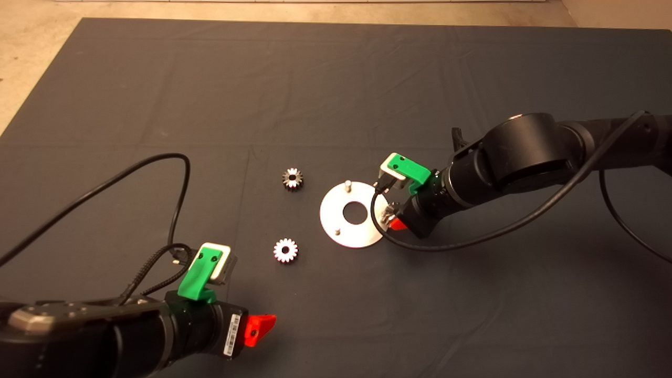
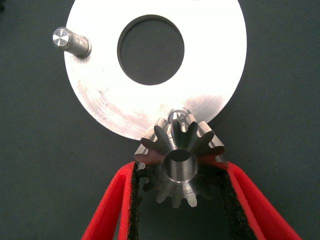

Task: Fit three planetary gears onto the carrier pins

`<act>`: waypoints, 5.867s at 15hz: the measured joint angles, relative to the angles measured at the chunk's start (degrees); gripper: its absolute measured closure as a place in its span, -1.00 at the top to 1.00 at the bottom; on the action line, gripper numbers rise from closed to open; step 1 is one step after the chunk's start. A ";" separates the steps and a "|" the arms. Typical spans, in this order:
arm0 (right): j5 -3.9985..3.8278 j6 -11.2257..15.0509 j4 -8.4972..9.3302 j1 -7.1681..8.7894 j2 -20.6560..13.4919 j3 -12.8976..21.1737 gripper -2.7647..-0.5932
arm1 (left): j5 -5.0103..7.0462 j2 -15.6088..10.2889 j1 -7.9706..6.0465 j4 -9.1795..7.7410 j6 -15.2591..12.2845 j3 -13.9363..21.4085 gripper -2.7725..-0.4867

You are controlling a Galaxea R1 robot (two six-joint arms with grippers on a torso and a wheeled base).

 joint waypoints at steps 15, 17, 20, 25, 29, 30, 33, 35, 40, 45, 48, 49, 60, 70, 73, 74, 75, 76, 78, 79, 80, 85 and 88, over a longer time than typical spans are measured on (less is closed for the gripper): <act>0.54 -2.35 0.00 0.02 2.39 -2.43 -0.67 | 0.01 -0.13 -0.02 0.00 -0.22 0.00 0.98; 0.33 -2.62 0.00 0.00 2.36 -2.43 -0.68 | 0.00 -0.13 -0.02 0.00 -0.32 0.00 0.98; 0.37 -3.62 0.00 0.02 2.39 -2.43 -0.67 | 0.00 -0.13 -0.02 0.00 -0.48 0.00 0.98; 0.24 -3.84 -0.01 0.02 2.39 -2.50 -0.67 | 0.00 -0.13 -0.02 0.00 -0.81 0.00 0.98; 0.22 -4.33 -0.01 0.00 2.39 -2.97 -0.67 | 0.00 -0.13 -0.02 0.00 -0.85 0.00 0.98; 0.22 -4.78 0.00 0.00 2.39 -3.06 -0.68 | 0.00 -0.13 -0.02 0.00 -0.85 0.00 0.98; 0.22 -5.94 0.00 0.00 2.40 -3.86 -0.67 | 0.00 -0.13 -0.01 0.00 -0.85 0.00 0.98; 0.13 -6.29 -0.01 -0.22 2.40 -4.29 -0.67 | 0.00 -0.13 -0.02 0.02 -0.85 0.00 0.98; 0.24 -6.42 0.00 -0.95 2.40 -4.30 -0.67 | -0.02 -0.13 -0.02 0.01 -0.85 0.00 0.98; 0.00 -6.43 0.00 -0.95 2.40 -4.29 -0.67 | 0.00 -0.13 -0.02 0.00 -0.85 0.00 0.98; -0.01 -6.45 0.00 -0.95 2.40 -4.29 -0.68 | 0.00 -0.13 -0.02 0.00 -0.85 0.00 0.98; -0.01 -6.47 0.00 -0.96 2.40 -4.29 -0.68 | 0.00 -0.13 -0.02 0.00 -0.85 0.00 0.98; -0.20 -6.68 0.00 -0.95 2.58 -4.22 -0.68 | -0.02 -0.13 -0.02 0.00 -0.87 0.00 0.98; -0.40 -11.58 0.00 -0.98 2.62 -4.22 -0.68 | -0.02 -0.13 -0.02 0.00 -0.87 0.00 0.98; -0.75 -11.61 0.01 -0.98 2.76 -4.10 -0.68 | -0.02 -0.13 -0.02 0.00 -0.87 0.00 0.98; -0.72 -11.61 0.05 -1.00 2.77 -4.10 -0.68 | 0.00 -0.13 -0.02 0.00 -0.87 0.00 0.98; -0.78 -11.61 0.07 -1.16 2.91 -4.05 -0.68 | 0.00 -0.13 -0.02 0.02 -0.87 0.00 0.98; -1.03 -11.63 0.07 -1.30 2.91 -4.00 -0.68 | 0.00 -0.13 -0.02 0.00 -0.87 0.00 0.98; -1.16 -11.63 0.09 -1.28 2.91 -3.96 -0.68 | 0.00 -0.13 -0.02 0.00 -0.87 0.00 0.98; -1.20 -11.63 0.13 -1.28 2.91 -3.91 -0.68 | 0.00 -0.13 -0.02 0.00 -0.87 0.00 0.98; -1.21 -11.63 0.21 -1.28 2.91 -3.91 -0.68 | -0.01 -0.13 -0.02 0.02 -0.87 0.00 0.98; -1.25 -11.64 0.22 -1.50 3.02 -3.91 -0.68 | 0.00 -0.16 -0.02 0.00 -0.87 0.00 0.98; -1.50 -11.64 0.27 -2.22 3.11 -3.91 -0.68 | 0.00 -0.16 -0.02 0.00 -0.87 0.00 0.98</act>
